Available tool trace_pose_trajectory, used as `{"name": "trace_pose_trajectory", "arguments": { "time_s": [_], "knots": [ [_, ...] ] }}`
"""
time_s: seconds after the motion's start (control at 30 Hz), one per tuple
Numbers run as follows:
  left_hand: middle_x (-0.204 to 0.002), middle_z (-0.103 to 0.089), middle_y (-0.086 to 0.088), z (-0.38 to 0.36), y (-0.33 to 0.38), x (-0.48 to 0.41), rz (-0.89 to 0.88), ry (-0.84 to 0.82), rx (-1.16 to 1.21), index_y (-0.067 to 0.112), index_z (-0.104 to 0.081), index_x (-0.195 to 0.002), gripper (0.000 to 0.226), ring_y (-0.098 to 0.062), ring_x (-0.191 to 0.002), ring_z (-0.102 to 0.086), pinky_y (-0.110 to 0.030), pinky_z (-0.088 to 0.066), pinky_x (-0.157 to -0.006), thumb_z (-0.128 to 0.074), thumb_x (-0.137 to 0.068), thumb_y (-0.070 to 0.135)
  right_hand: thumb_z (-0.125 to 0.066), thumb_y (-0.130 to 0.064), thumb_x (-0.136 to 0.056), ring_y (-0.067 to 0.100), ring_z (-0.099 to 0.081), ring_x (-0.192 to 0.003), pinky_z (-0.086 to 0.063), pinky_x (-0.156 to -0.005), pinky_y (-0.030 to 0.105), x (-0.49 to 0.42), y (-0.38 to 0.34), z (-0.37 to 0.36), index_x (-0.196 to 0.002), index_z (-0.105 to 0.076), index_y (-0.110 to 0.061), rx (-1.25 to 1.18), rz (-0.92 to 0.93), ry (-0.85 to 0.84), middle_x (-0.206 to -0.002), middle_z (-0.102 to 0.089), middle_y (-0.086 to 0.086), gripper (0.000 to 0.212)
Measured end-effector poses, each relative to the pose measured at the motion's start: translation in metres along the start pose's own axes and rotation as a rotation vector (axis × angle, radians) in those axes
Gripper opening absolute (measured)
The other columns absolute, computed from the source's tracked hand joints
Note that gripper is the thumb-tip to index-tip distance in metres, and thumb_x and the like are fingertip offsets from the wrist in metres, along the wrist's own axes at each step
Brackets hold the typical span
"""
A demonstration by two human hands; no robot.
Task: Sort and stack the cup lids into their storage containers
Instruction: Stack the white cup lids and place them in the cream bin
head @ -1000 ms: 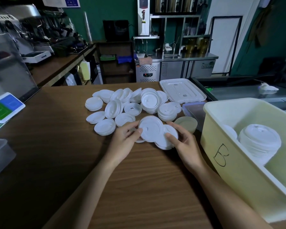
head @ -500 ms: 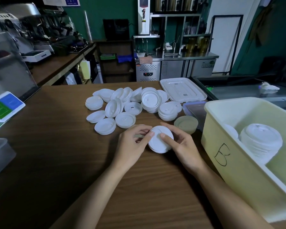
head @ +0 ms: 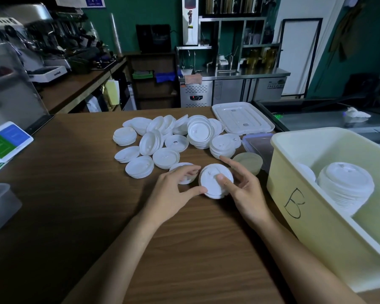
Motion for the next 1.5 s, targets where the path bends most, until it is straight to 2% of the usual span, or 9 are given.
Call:
{"name": "trace_pose_trajectory", "arguments": {
  "time_s": [0.2,0.43,0.53,0.7,0.93,1.03,1.17,1.3,1.5],
  "knots": [
    [-0.117,-0.069,0.015,0.023,-0.012,-0.003,-0.166,0.047,-0.407,0.022,-0.075,-0.118,0.033,-0.002,-0.114,-0.058,-0.02,-0.045,-0.098,-0.084,-0.086,0.029,-0.076,0.0,-0.093,0.011,-0.072,-0.114,-0.054,-0.096,0.022,-0.002,0.006,0.005,-0.121,-0.074,-0.024,0.018,-0.045,0.024,-0.117,-0.079,-0.004,0.037],
    [-0.097,-0.073,0.013,0.024,-0.023,-0.003,-0.186,0.021,-0.527,0.018,-0.079,-0.099,0.006,-0.004,-0.092,-0.062,-0.025,-0.05,-0.08,-0.074,-0.095,0.018,-0.072,0.012,-0.089,0.014,-0.07,-0.121,-0.053,-0.105,0.028,-0.003,0.011,0.006,-0.124,-0.073,-0.02,0.042,-0.061,-0.014,-0.123,-0.078,-0.002,0.048],
    [-0.089,-0.068,0.015,0.025,-0.019,0.001,-0.114,0.051,-0.388,0.017,-0.075,-0.094,0.001,-0.004,-0.086,-0.064,-0.02,-0.048,-0.077,-0.075,-0.094,0.017,-0.073,0.012,-0.089,0.013,-0.07,-0.12,-0.053,-0.103,0.026,-0.002,0.01,0.004,-0.126,-0.073,-0.018,0.044,-0.055,-0.024,-0.123,-0.078,-0.002,0.048],
    [-0.096,-0.077,0.009,0.033,-0.022,0.015,0.129,0.021,0.063,0.016,-0.074,-0.1,0.007,-0.009,-0.096,-0.074,-0.018,-0.054,-0.092,-0.074,-0.095,0.011,-0.075,0.01,-0.089,0.008,-0.07,-0.119,-0.052,-0.097,0.018,0.001,0.007,-0.001,-0.125,-0.073,-0.017,0.055,-0.013,-0.005,-0.124,-0.077,-0.004,0.045],
    [-0.102,-0.079,0.005,0.047,-0.016,0.016,0.214,0.166,0.403,0.024,-0.073,-0.11,0.033,-0.011,-0.094,-0.073,-0.023,-0.058,-0.077,-0.06,-0.099,-0.005,-0.074,-0.001,-0.095,0.003,-0.068,-0.119,-0.051,-0.101,0.018,-0.011,0.003,-0.008,-0.125,-0.071,-0.029,0.092,-0.021,-0.013,-0.124,-0.076,-0.01,0.041],
    [-0.108,-0.078,0.002,0.04,-0.018,0.016,0.216,0.148,0.453,0.025,-0.075,-0.115,0.036,-0.017,-0.095,-0.071,-0.025,-0.06,-0.077,-0.058,-0.1,-0.004,-0.069,-0.012,-0.101,-0.004,-0.065,-0.121,-0.049,-0.107,0.02,-0.017,0.004,-0.027,-0.126,-0.072,-0.029,0.087,-0.081,-0.084,-0.128,-0.074,-0.014,0.031],
    [-0.107,-0.079,0.005,0.035,-0.022,0.015,0.192,0.16,0.443,0.028,-0.076,-0.114,0.036,-0.016,-0.095,-0.072,-0.027,-0.061,-0.08,-0.061,-0.1,-0.002,-0.074,-0.029,-0.098,0.007,-0.066,-0.125,-0.051,-0.107,0.029,-0.021,0.01,-0.051,-0.128,-0.074,-0.023,0.013,-0.116,-0.138,-0.13,-0.074,-0.009,0.03],
    [-0.099,-0.079,0.003,0.033,-0.03,0.015,0.202,0.233,0.429,0.028,-0.077,-0.108,0.029,-0.013,-0.094,-0.073,-0.035,-0.062,-0.082,-0.064,-0.1,0.003,-0.074,-0.011,-0.096,0.001,-0.068,-0.117,-0.05,-0.095,0.014,-0.02,0.014,-0.061,-0.128,-0.073,-0.015,0.022,-0.049,-0.142,-0.124,-0.076,-0.009,0.032],
    [-0.101,-0.079,0.007,0.029,-0.034,0.016,0.214,0.295,0.354,0.027,-0.077,-0.1,0.013,-0.014,-0.101,-0.074,-0.038,-0.06,-0.091,-0.076,-0.094,0.015,-0.071,-0.006,-0.097,0.001,-0.067,-0.123,-0.051,-0.098,0.015,-0.025,0.022,-0.055,-0.136,-0.068,-0.013,-0.046,-0.063,-0.151,-0.128,-0.075,-0.009,0.04]
  ]
}}
Point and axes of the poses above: each hand's wrist, its own x-axis away from the middle knuckle, its own z-axis out of the back of the hand, y = z × x, the point moved 5 cm from there along -x, towards the middle knuckle
